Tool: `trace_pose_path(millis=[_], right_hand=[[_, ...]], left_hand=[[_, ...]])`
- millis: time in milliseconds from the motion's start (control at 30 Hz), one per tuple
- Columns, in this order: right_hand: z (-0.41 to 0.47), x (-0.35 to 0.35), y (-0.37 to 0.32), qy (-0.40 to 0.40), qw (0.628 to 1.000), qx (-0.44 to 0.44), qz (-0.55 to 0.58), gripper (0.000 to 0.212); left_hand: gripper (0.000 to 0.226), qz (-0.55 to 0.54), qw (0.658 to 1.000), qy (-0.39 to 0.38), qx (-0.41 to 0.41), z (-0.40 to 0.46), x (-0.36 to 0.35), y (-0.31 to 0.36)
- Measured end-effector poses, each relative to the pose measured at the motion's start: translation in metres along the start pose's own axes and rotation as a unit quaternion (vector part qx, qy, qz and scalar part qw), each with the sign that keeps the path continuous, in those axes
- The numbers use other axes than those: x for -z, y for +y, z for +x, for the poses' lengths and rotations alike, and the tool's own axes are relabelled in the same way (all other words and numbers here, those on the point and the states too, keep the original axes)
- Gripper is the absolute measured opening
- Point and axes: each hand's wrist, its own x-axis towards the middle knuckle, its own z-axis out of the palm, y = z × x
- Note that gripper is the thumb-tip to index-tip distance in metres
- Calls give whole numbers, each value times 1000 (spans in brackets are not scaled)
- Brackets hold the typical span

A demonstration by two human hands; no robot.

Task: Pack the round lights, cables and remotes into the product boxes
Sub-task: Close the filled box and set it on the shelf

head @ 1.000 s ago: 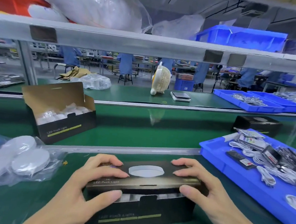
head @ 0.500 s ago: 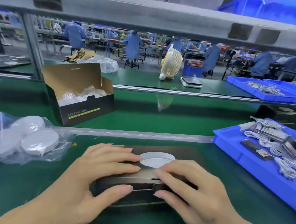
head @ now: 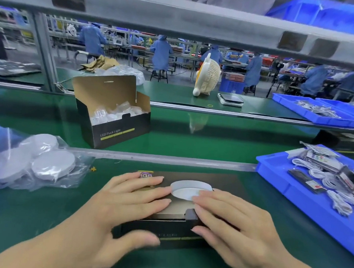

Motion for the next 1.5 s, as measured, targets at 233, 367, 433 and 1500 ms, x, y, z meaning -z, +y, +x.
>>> trace_pose_path(millis=[233,367,433,1500], right_hand=[[1,0,3,30,999,36,24,7],[4,0,-4,32,997,-35,54,3],[10,1,-8,5,994,-95,44,8],[-1,122,150,11,954,-277,-110,18]], left_hand=[[28,-9,996,91,0,-2,-16,5],[26,3,994,107,-7,0,-15,6],[25,18,994,109,-15,1,-16,8],[39,319,930,-146,106,82,-5,-21]])
